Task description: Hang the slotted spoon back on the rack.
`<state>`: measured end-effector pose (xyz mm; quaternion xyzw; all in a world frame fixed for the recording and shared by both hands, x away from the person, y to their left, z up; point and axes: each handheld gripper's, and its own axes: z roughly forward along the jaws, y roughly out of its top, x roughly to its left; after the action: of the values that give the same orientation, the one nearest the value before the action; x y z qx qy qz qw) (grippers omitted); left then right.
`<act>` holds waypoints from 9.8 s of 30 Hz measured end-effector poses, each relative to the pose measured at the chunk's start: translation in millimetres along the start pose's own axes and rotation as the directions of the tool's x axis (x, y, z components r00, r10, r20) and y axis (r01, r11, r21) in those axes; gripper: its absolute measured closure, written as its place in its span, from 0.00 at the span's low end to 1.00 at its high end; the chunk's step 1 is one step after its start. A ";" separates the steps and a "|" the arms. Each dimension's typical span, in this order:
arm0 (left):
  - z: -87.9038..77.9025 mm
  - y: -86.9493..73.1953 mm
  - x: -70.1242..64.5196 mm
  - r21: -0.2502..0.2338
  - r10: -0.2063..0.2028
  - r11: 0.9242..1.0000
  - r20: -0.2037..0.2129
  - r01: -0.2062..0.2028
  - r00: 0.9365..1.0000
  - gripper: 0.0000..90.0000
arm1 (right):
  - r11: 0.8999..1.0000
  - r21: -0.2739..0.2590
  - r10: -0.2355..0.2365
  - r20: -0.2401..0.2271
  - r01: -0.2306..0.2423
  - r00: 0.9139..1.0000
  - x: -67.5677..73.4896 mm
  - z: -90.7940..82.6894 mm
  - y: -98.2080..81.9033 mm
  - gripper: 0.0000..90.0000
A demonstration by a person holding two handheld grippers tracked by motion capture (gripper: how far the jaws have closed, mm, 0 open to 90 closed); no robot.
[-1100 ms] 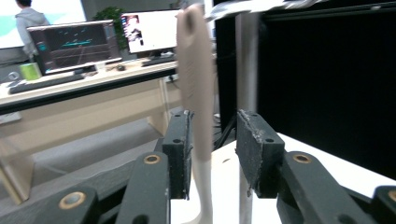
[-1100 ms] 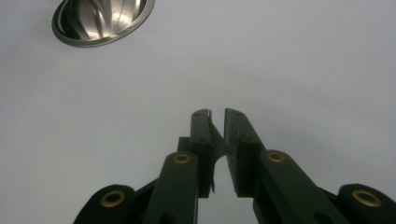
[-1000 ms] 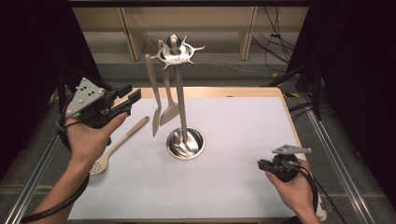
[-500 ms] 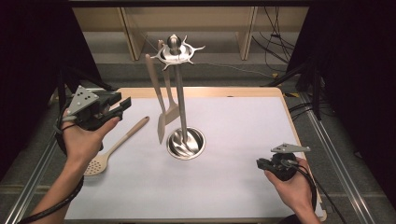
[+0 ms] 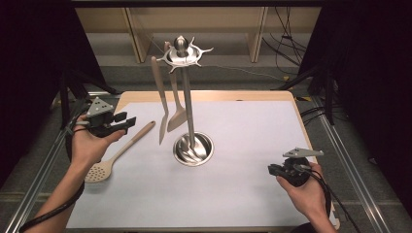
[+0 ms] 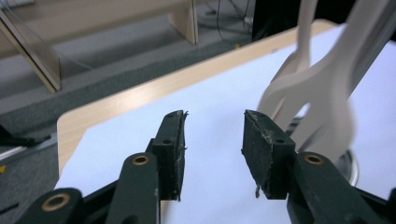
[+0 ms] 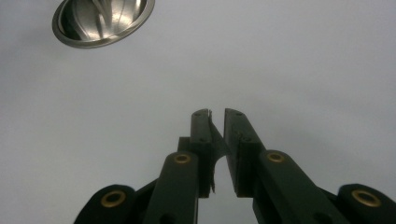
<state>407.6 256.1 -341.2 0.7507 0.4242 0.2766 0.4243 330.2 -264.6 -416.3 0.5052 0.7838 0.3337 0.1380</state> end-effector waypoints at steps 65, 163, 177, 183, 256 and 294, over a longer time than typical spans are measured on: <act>90.1 -95.8 71.4 0.686 -0.023 0.727 0.071 -0.033 0.997 0.72 | 1.000 0.023 -0.011 -0.006 0.011 1.000 6.0 2.5 -2.6 0.92; -69.9 -41.9 -65.4 -0.223 0.024 0.975 0.059 -0.010 0.998 0.87 | 1.000 0.007 -0.019 0.011 0.019 1.000 10.1 1.3 -0.6 0.92; -74.3 -36.3 -74.6 -0.248 0.049 0.968 0.068 -0.031 0.997 0.87 | 1.000 0.005 -0.020 0.015 0.020 1.000 10.1 0.6 -0.6 0.92; -76.1 -33.8 -78.4 -0.273 0.039 0.962 0.071 -0.018 0.997 0.87 | 1.000 0.001 -0.022 0.013 0.022 1.000 9.7 0.4 -0.6 0.92; -59.7 -8.2 -109.3 -0.272 0.097 0.960 0.091 -0.069 0.991 0.87 | 1.000 0.000 -0.018 0.006 0.018 1.000 8.6 -1.3 0.1 0.92; -25.7 -11.9 -122.2 -0.271 0.080 0.962 0.171 -0.031 0.982 0.80 | 0.999 -0.024 -0.040 0.003 0.041 0.999 4.5 -0.7 -2.2 0.90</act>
<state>323.4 163.3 -345.8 0.7202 0.3213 0.2739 0.5505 326.3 -261.5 -416.7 0.4880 0.7896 0.3395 0.1518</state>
